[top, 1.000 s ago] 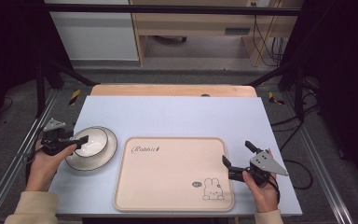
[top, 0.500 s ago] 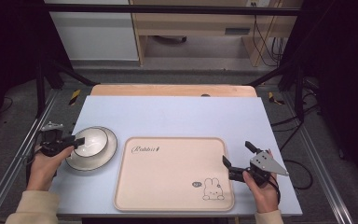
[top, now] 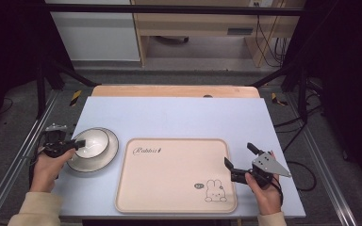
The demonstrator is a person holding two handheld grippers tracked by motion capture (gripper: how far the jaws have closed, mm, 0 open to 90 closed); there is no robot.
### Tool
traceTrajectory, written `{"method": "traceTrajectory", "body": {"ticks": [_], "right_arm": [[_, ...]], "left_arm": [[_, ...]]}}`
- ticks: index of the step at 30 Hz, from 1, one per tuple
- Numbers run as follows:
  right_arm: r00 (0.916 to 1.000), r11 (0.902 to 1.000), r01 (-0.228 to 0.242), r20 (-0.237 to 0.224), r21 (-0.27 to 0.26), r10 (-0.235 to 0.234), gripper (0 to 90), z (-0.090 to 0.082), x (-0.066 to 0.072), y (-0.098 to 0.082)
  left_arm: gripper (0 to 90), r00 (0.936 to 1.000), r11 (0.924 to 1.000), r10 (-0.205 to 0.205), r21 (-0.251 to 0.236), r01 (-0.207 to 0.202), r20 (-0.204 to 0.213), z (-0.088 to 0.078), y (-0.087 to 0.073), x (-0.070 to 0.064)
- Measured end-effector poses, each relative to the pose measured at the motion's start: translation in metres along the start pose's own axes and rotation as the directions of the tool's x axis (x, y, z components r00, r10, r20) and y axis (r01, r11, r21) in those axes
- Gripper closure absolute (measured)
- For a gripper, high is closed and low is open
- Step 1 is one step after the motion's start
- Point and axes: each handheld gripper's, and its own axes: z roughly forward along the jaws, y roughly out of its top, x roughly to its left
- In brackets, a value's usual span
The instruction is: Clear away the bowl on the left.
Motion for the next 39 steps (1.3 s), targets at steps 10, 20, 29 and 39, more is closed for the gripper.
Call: {"method": "traceTrajectory", "body": {"ticks": [10, 20, 29, 39], "right_arm": [[1.0000, 1.0000, 0.000, -0.002, 0.000, 0.000, 2.6, 0.001, 0.000, -0.001], [1.0000, 1.0000, -0.001, -0.001, -0.001, 0.001, 2.6, 0.001, 0.000, 0.000], [1.0000, 1.0000, 0.001, -0.003, -0.002, -0.001, 2.6, 0.001, 0.000, 0.000], [1.0000, 1.0000, 0.001, -0.001, -0.001, -0.001, 2.6, 0.001, 0.000, 0.000]], "left_arm": [[82.7, 0.9998, 1.0000, -0.002, -0.003, 0.002, -0.020, 0.000, 0.001, -0.004], [81.9, 0.9991, 0.9981, -0.041, -0.046, 0.041, -0.004, -0.010, 0.004, -0.002], [81.6, 0.9975, 0.9927, -0.069, -0.098, 0.070, 0.019, -0.023, 0.007, 0.002], [81.5, 0.9990, 0.9894, -0.034, -0.140, 0.038, 0.029, -0.038, 0.018, -0.009]]}}
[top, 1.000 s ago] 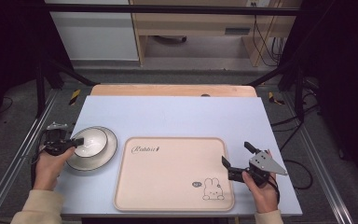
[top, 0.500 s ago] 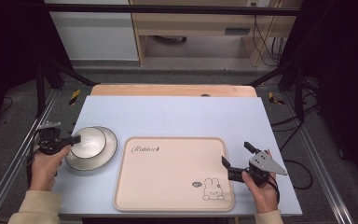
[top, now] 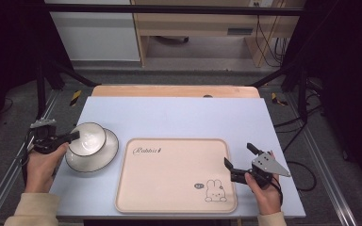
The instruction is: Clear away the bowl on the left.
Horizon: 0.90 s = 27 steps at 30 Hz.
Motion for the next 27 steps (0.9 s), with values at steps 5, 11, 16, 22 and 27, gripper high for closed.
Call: {"method": "traceTrajectory", "body": {"ticks": [5, 11, 16, 22, 27], "right_arm": [[1.0000, 1.0000, 0.002, 0.001, -0.001, -0.002, 2.6, 0.000, 0.000, 0.000], [0.9999, 0.9999, 0.012, 0.011, -0.008, -0.012, 2.6, 0.000, 0.000, 0.000], [0.9998, 0.9998, 0.015, 0.016, -0.011, -0.015, 2.7, 0.000, 0.000, 0.000], [0.9997, 0.9998, 0.016, 0.017, -0.011, -0.016, 2.7, 0.000, 0.000, 0.000], [0.9997, 0.9998, 0.016, 0.019, -0.009, -0.016, 2.7, -0.001, -0.001, 0.000]], "left_arm": [[81.5, 0.9999, 0.9998, 0.004, -0.019, -0.004, 0.015, -0.004, 0.004, -0.006], [81.5, 0.9991, 0.9993, 0.024, -0.029, -0.023, 0.036, -0.007, 0.008, -0.015], [81.4, 0.9952, 0.9994, 0.025, -0.026, -0.023, 0.094, -0.001, 0.009, -0.028], [81.4, 0.9912, 0.9979, 0.064, -0.016, -0.063, 0.116, 0.005, 0.010, -0.044], [81.4, 0.9858, 0.9957, 0.091, 0.001, -0.092, 0.141, 0.012, 0.008, -0.058]]}}
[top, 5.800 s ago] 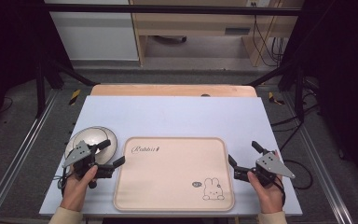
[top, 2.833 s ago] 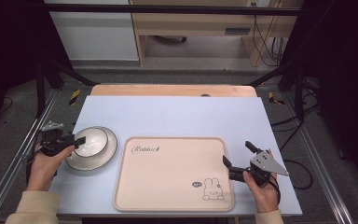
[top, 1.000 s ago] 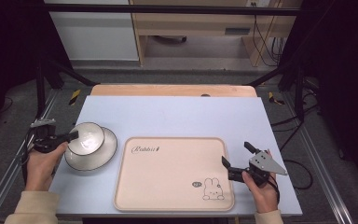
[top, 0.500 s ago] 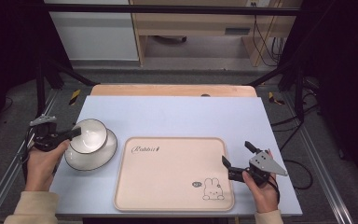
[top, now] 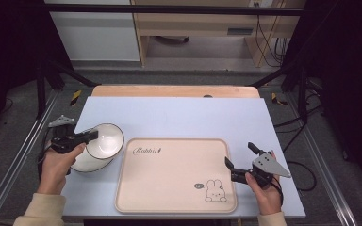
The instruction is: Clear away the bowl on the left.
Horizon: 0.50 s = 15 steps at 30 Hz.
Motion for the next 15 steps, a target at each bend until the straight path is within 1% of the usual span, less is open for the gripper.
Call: {"method": "traceTrajectory", "body": {"ticks": [4, 5, 7, 8, 10, 11, 12, 15], "right_arm": [[1.0000, 1.0000, -0.003, 0.001, 0.001, 0.003, 2.7, 0.000, 0.000, 0.000], [1.0000, 1.0000, -0.003, 0.001, 0.001, 0.003, 2.7, 0.000, 0.000, 0.000], [1.0000, 1.0000, 0.001, -0.001, -0.002, -0.001, 2.7, 0.000, 0.000, 0.000], [1.0000, 1.0000, 0.001, -0.001, -0.002, -0.001, 2.7, 0.000, 0.000, 0.000], [1.0000, 1.0000, 0.000, -0.001, -0.007, 0.000, 2.7, 0.000, 0.000, 0.001], [1.0000, 1.0000, 0.000, -0.001, -0.007, 0.000, 2.7, 0.000, 0.000, 0.001], [1.0000, 1.0000, 0.006, -0.001, -0.007, -0.006, 2.7, -0.001, -0.001, 0.001], [1.0000, 0.9999, 0.001, 0.001, -0.010, -0.001, 2.7, -0.002, -0.001, 0.001]], "left_arm": [[81.4, 0.9995, 0.9998, 0.019, 0.006, -0.019, 0.025, 0.004, 0.001, -0.011], [81.4, 0.9995, 0.9998, 0.019, 0.006, -0.019, 0.025, 0.004, 0.001, -0.011], [81.4, 0.9988, 0.9998, 0.019, 0.006, -0.020, 0.045, 0.007, 0.002, -0.017], [81.4, 0.9988, 0.9998, 0.019, 0.006, -0.020, 0.045, 0.007, 0.002, -0.017], [81.4, 0.9980, 0.9997, 0.020, 0.012, -0.021, 0.060, 0.010, 0.002, -0.022], [81.4, 0.9980, 0.9997, 0.020, 0.012, -0.021, 0.060, 0.010, 0.002, -0.022], [81.4, 0.9971, 0.9995, 0.027, 0.015, -0.028, 0.071, 0.012, 0.002, -0.025], [81.4, 0.9962, 0.9993, 0.029, 0.020, -0.030, 0.082, 0.014, 0.002, -0.029]]}}
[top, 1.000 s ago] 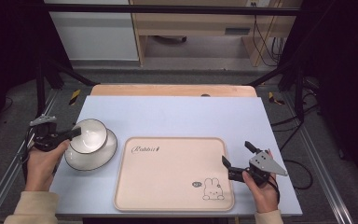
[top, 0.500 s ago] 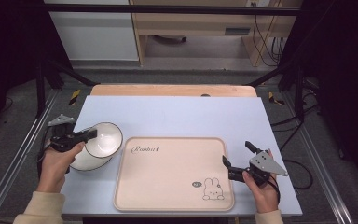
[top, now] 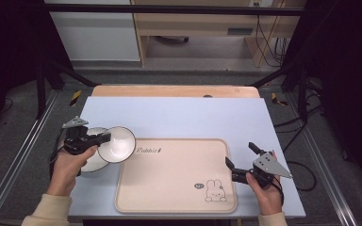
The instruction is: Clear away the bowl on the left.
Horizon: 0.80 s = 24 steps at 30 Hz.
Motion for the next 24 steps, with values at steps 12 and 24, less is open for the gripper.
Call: {"method": "traceTrajectory", "body": {"ticks": [12, 24], "right_arm": [[1.0000, 1.0000, -0.004, 0.007, -0.001, 0.004, 2.7, -0.002, -0.001, -0.001], [1.0000, 1.0000, -0.001, 0.008, -0.005, 0.001, 2.7, -0.003, -0.002, -0.001]], "left_arm": [[81.4, 0.9985, 0.9994, 0.019, 0.028, -0.021, 0.051, 0.016, 0.000, -0.018], [81.4, 0.9936, 0.9949, 0.060, 0.075, -0.067, 0.096, 0.037, -0.004, -0.040]]}}
